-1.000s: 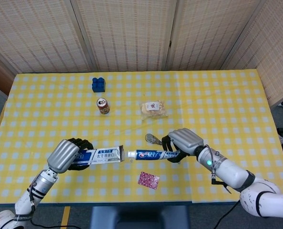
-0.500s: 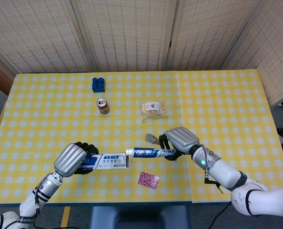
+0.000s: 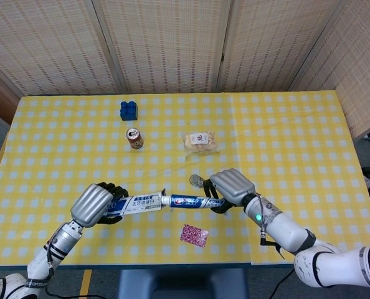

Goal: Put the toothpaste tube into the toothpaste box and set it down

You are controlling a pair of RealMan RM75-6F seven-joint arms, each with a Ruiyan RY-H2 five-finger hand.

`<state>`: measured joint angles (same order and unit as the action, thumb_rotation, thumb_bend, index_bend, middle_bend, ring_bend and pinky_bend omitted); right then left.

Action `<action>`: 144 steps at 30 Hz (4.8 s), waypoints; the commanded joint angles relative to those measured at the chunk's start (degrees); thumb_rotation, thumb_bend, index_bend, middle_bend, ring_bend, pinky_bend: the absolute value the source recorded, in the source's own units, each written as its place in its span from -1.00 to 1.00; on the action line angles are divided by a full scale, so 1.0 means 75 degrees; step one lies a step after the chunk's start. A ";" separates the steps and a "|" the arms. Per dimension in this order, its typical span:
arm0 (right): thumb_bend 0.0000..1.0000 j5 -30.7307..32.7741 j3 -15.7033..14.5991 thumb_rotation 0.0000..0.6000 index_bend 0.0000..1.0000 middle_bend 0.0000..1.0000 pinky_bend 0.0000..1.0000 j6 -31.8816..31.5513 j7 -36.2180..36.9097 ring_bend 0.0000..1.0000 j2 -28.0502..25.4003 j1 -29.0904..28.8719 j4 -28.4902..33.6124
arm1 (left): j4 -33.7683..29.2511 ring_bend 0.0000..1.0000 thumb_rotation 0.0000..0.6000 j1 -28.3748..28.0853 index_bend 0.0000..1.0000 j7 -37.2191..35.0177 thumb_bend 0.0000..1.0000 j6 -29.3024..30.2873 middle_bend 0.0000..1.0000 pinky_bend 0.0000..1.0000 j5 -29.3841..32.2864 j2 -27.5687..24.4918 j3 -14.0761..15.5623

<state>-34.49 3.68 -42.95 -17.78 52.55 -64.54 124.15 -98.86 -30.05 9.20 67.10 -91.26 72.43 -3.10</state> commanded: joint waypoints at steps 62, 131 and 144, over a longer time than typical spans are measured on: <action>-0.03 -0.0235 0.0975 1.00 -0.48 -0.19 0.84 -0.2114 0.0479 0.00 0.1081 0.0123 0.0738 | -0.0166 -0.01 1.00 0.0216 0.13 -0.0642 -0.34 0.1025 0.29 0.16 -0.0589 0.0482 0.0004; 0.24 -0.8625 -0.0055 1.00 -1.00 0.91 1.00 -0.4506 0.5796 1.00 0.2997 0.4861 -0.4161 | 0.0303 -0.01 1.00 0.0611 0.14 -0.3033 -0.35 0.1859 0.29 0.16 0.0100 0.0550 -0.0663; 0.24 -0.8738 0.0036 1.00 -1.00 0.91 1.00 -0.4299 0.6090 1.00 0.3288 0.4461 -0.4003 | 0.0309 -0.01 1.00 0.0544 0.14 -0.2835 -0.35 0.1724 0.29 0.16 0.0080 0.0616 -0.0645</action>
<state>-100.22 3.73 -75.84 27.93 76.90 -30.51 93.59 -96.51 -25.93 -12.10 80.06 -90.63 77.02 -7.95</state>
